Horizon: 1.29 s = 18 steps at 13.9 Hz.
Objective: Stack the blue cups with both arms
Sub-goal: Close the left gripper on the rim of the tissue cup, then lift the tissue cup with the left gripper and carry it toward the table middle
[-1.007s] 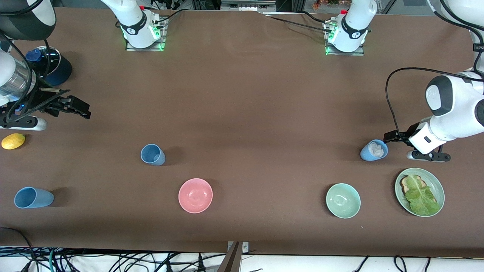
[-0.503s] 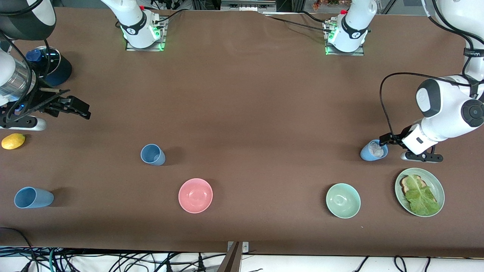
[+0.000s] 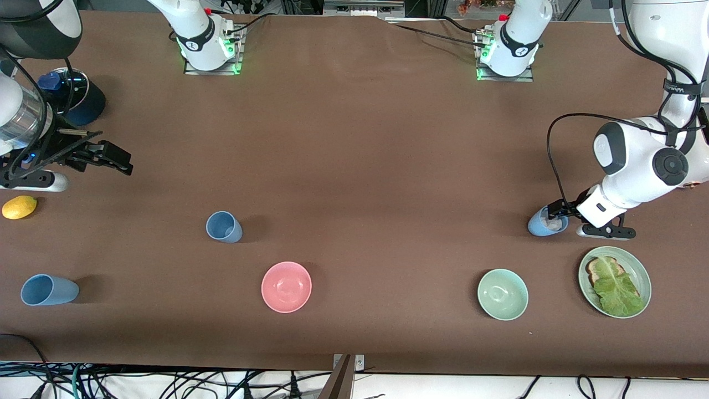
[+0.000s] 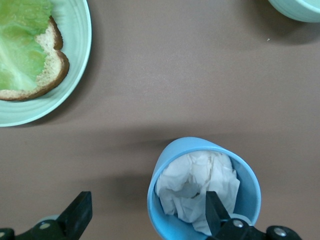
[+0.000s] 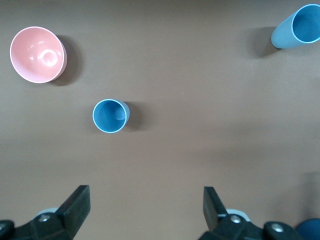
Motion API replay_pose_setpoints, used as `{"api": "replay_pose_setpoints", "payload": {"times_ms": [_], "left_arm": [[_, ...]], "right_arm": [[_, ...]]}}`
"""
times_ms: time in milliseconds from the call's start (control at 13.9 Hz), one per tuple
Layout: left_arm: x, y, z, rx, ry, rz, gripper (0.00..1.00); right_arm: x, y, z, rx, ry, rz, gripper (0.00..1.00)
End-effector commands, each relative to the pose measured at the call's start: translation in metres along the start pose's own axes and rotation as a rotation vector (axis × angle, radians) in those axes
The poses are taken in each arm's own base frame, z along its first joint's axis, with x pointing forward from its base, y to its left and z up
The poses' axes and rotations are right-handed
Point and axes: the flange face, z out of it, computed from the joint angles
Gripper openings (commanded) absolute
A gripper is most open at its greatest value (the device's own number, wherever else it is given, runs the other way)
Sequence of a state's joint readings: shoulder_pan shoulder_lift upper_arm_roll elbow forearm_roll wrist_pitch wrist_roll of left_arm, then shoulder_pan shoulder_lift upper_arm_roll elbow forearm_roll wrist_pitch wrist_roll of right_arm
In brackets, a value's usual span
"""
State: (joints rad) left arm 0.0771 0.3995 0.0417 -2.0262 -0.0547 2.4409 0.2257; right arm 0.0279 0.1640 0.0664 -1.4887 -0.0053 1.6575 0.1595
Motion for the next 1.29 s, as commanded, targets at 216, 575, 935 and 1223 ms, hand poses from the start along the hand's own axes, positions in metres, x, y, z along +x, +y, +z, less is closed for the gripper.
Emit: {"api": "replay_pose_setpoints", "payload": {"times_ms": [216, 575, 935, 1223], "left_arm": [[0.000, 0.000, 0.012, 0.009, 0.027, 0.018, 0.93], [0.000, -0.003, 0.010, 0.008, 0.032, 0.012, 0.00], [0.000, -0.001, 0.009, 0.006, 0.026, 0.017, 0.00], [0.001, 0.001, -0.003, -0.001, 0.005, 0.022, 0.00]], "right_arm": [[0.001, 0.000, -0.008, 0.002, 0.010, -0.010, 1.00], [0.001, 0.000, -0.008, 0.002, 0.010, -0.010, 1.00], [0.001, 0.000, -0.008, 0.002, 0.010, -0.010, 1.00], [0.001, 0.000, -0.008, 0.002, 0.010, -0.010, 1.00]]}}
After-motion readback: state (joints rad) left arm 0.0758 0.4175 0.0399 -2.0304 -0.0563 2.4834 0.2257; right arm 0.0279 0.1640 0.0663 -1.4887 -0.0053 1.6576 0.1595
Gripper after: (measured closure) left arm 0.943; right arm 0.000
